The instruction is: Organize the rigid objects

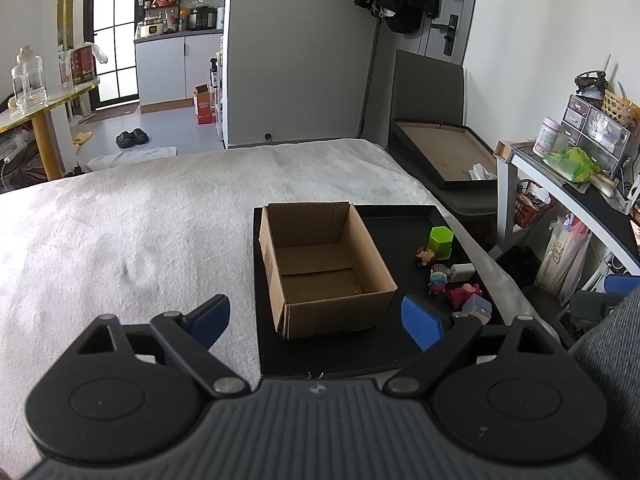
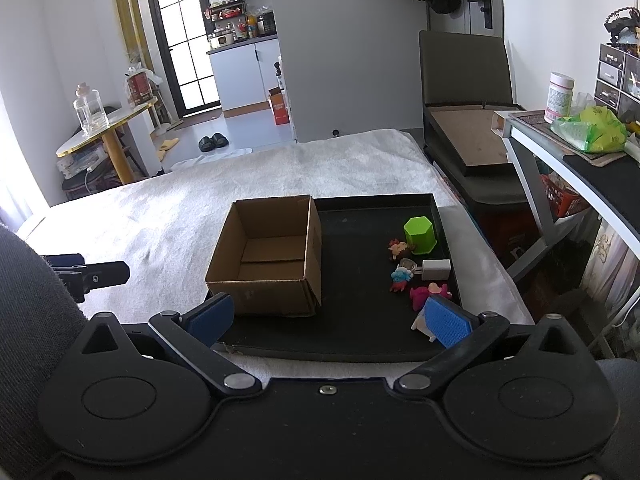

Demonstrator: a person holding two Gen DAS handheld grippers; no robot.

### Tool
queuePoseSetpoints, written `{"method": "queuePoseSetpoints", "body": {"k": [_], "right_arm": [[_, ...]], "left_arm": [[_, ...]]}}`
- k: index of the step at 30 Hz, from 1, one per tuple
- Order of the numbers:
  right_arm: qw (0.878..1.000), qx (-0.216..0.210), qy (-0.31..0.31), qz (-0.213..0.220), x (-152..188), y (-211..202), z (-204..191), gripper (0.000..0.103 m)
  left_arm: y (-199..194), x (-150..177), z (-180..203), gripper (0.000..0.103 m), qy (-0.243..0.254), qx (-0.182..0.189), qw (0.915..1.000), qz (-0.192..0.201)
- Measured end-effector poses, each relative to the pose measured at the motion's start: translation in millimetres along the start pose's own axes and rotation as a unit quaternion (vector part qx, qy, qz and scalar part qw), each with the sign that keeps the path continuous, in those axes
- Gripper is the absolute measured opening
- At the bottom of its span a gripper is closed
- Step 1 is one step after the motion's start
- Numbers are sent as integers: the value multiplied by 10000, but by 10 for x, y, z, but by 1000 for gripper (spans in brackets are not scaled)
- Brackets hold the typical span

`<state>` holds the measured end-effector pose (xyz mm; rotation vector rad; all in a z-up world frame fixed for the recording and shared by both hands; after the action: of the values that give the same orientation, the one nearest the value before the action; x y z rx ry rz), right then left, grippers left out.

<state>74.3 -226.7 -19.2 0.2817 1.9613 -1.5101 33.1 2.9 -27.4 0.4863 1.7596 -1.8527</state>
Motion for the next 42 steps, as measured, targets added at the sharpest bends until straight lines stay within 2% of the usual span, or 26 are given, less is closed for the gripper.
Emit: {"method": "queuePoseSetpoints", "body": {"k": [24, 29, 42], "right_arm": [[9999, -159, 19, 56, 8, 27, 36, 103], [9998, -190, 44, -20, 26, 125, 78, 103], [9992, -225, 220, -263, 30, 520, 323, 103]], "left_arm": [[-27, 20, -13, 92, 32, -42, 9999, 126], [58, 27, -9, 92, 153, -184, 9997, 29], [443, -38, -98, 92, 66, -522, 9982, -301]]}}
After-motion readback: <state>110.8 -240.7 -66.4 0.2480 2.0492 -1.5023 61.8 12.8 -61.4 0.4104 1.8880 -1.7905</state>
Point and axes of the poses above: each gripper's, at about its wrist camera, not at the fingertips, and y roughly the way its jaws point, z to its right, x to its underside, the point moved 5 cm from there along y, roughly the way its jaws point, and after that the axes turned 13 degrees about -z, right-handed, at the moved point
